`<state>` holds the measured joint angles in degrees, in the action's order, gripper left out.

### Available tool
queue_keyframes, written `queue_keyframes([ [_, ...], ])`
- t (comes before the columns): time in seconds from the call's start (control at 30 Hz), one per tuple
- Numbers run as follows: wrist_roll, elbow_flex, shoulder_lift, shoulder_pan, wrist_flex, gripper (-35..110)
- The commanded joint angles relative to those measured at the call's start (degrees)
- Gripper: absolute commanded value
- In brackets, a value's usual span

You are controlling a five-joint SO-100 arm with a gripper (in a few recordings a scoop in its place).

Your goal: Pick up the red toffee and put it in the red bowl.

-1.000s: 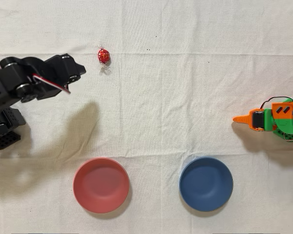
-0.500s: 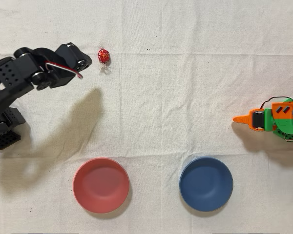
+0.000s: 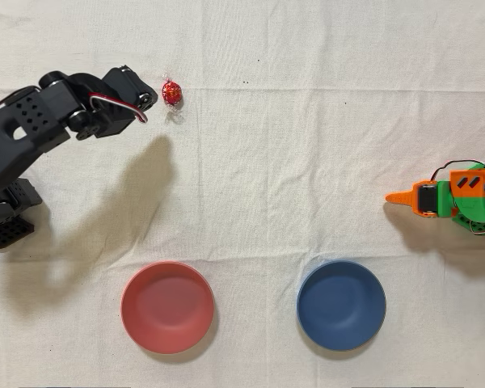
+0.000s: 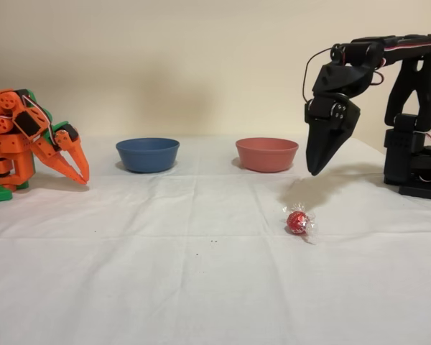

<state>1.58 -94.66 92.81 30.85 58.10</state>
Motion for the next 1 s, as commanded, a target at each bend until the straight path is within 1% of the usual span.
queue_keyframes([
  [0.0,-0.44,2.29,1.14,0.88,-1.49,5],
  [0.2,0.09,2.46,0.09,0.62,-2.99,18],
  [0.33,0.0,0.97,-0.53,1.76,-2.99,22],
  [0.47,0.62,-1.93,-0.97,2.11,-6.42,25],
  [0.6,0.18,-2.46,-2.46,2.64,-8.17,28],
  [0.97,-0.18,-2.11,-6.59,4.39,-12.04,28],
])
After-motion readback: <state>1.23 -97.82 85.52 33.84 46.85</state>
